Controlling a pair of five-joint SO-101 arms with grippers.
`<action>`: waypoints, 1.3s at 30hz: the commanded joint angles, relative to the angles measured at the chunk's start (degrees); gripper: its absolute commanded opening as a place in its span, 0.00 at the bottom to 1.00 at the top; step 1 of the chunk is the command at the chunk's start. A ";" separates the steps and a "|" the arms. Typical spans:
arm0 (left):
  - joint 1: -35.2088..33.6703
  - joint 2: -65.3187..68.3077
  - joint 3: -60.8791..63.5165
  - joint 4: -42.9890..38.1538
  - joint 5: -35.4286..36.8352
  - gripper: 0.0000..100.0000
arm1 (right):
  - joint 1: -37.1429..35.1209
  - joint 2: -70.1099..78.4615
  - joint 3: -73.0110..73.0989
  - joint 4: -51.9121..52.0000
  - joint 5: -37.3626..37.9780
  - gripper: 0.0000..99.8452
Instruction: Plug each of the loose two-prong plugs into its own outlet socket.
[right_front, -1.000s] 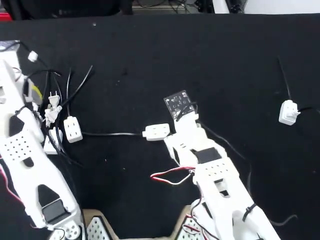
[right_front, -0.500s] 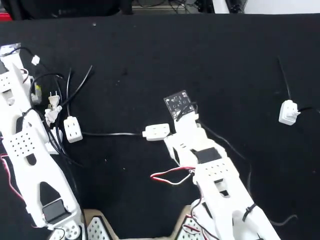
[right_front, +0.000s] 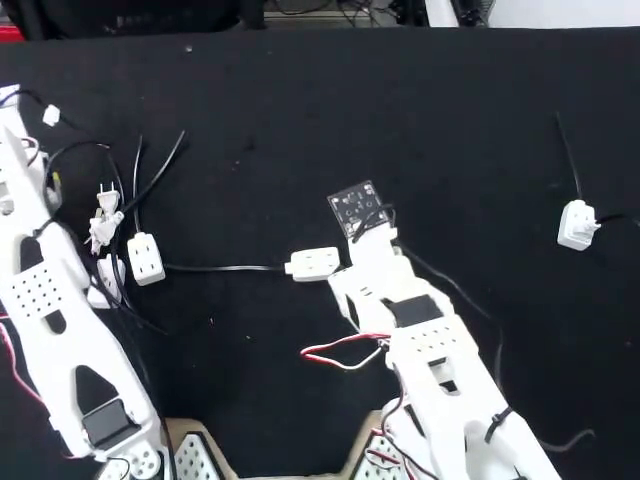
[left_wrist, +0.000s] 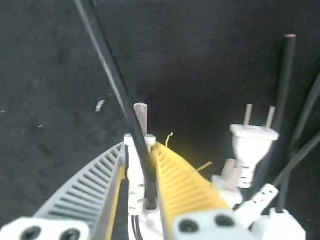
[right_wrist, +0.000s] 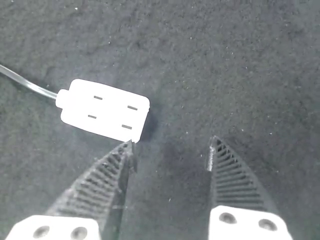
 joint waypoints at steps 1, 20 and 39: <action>-3.03 -1.32 -3.21 0.44 -5.10 0.04 | 0.62 -1.27 -0.22 -1.05 0.09 0.22; -11.30 1.49 -3.56 -5.36 -8.26 0.17 | 0.62 -1.45 0.48 -1.23 0.09 0.22; -18.51 1.93 -3.12 0.53 -11.96 0.17 | 0.62 -1.45 0.48 -1.32 0.09 0.22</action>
